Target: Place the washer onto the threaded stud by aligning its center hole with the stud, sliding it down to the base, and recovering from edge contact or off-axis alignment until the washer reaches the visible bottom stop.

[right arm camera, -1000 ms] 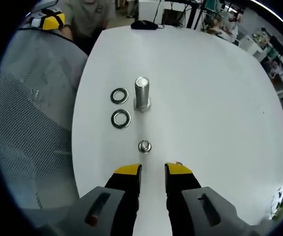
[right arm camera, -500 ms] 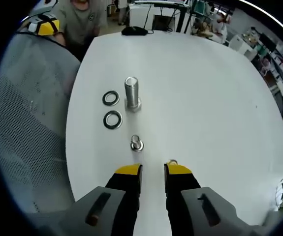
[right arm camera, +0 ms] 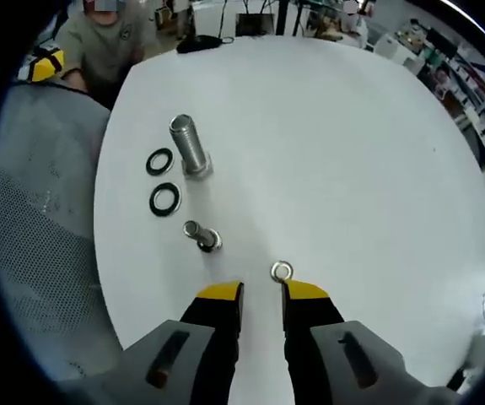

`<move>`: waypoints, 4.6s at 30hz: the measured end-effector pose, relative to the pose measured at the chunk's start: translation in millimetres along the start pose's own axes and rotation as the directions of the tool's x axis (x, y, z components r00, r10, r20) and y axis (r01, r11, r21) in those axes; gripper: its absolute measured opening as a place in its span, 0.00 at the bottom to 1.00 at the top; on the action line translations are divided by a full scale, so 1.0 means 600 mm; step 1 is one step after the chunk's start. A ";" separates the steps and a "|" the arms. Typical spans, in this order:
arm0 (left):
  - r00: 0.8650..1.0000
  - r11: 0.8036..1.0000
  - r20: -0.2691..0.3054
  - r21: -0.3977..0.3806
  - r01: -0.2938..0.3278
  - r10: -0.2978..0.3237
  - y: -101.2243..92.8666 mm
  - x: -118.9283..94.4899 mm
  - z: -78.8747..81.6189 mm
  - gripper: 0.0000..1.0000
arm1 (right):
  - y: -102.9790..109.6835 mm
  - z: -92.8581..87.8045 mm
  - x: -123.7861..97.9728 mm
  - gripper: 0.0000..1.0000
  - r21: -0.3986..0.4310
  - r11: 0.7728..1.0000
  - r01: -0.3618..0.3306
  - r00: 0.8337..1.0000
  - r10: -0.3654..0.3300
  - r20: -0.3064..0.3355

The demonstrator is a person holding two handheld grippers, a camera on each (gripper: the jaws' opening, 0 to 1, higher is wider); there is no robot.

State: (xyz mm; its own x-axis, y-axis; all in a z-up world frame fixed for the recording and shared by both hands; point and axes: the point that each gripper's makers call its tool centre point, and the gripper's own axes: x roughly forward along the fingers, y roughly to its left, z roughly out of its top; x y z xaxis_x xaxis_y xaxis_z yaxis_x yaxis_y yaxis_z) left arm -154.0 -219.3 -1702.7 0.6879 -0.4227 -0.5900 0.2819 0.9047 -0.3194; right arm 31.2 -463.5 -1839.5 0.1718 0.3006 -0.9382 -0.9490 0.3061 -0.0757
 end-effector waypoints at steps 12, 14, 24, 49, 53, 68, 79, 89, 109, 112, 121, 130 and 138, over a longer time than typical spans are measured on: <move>1.000 1.000 -0.006 0.006 -0.002 0.002 0.001 0.001 -0.001 0.03 | -0.020 0.002 0.019 0.21 0.050 0.999 -0.013 1.000 0.014 -0.008; 1.000 1.000 -0.006 0.006 -0.002 0.002 0.001 0.001 -0.001 0.03 | -0.021 0.004 0.020 0.21 0.047 0.999 -0.013 1.000 0.014 -0.009; 1.000 1.000 -0.005 0.007 -0.001 0.001 0.001 0.001 0.000 0.03 | -0.018 0.012 0.028 0.19 0.080 0.996 -0.035 0.999 0.036 -0.014; 1.000 1.000 -0.007 0.007 -0.001 0.001 0.000 0.001 -0.002 0.03 | -0.021 0.008 0.026 0.12 0.072 0.997 0.014 0.999 -0.016 0.030; 1.000 1.000 -0.003 0.007 -0.001 0.001 0.000 0.001 -0.001 0.03 | -0.021 0.006 0.026 0.12 0.084 0.996 0.019 0.999 -0.022 0.039; 1.000 1.000 0.008 0.006 0.000 0.000 0.000 0.000 0.002 0.03 | 0.017 -0.015 0.019 0.08 0.042 0.999 -0.035 0.999 0.034 0.015; 1.000 1.000 0.008 0.005 -0.002 0.001 0.001 0.000 0.002 0.03 | 0.010 -0.022 -0.014 0.23 -0.028 0.998 -0.051 0.998 0.051 0.029; 1.000 1.000 0.003 0.005 -0.004 0.004 0.001 -0.001 0.001 0.03 | 0.005 -0.044 -0.003 0.23 -0.090 0.992 -0.083 0.995 0.078 -0.060; 1.000 1.000 -0.005 0.001 -0.010 0.010 0.002 0.000 -0.001 0.03 | 0.009 -0.045 0.005 0.15 -0.117 0.989 -0.089 0.993 0.080 -0.087; 1.000 1.000 -0.007 0.000 -0.012 0.012 0.002 -0.001 -0.002 0.03 | 0.008 -0.046 0.006 0.15 -0.099 0.991 -0.088 0.993 0.080 -0.084; 1.000 1.000 -0.008 0.000 -0.011 0.011 0.002 0.000 -0.002 0.03 | 0.008 -0.045 0.007 0.14 -0.115 0.989 -0.095 0.985 0.077 -0.156; 1.000 1.000 -0.010 0.000 -0.013 0.013 0.002 0.000 -0.003 0.03 | 0.007 -0.048 0.007 0.14 -0.063 0.995 -0.076 0.989 0.068 -0.129; 1.000 1.000 -0.015 -0.004 -0.016 0.016 0.004 0.000 -0.004 0.03 | 0.015 -0.048 0.009 0.14 -0.069 0.996 -0.054 0.992 0.045 -0.121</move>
State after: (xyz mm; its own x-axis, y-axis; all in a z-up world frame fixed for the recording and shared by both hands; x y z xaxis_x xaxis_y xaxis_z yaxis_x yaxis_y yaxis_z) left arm -155.0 -217.4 -1705.2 0.6821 -0.4086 -0.6064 0.2678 0.9113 -0.3129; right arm 16.0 -484.9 -1854.8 0.0954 0.2024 -0.9746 -0.9727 0.2269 -0.0481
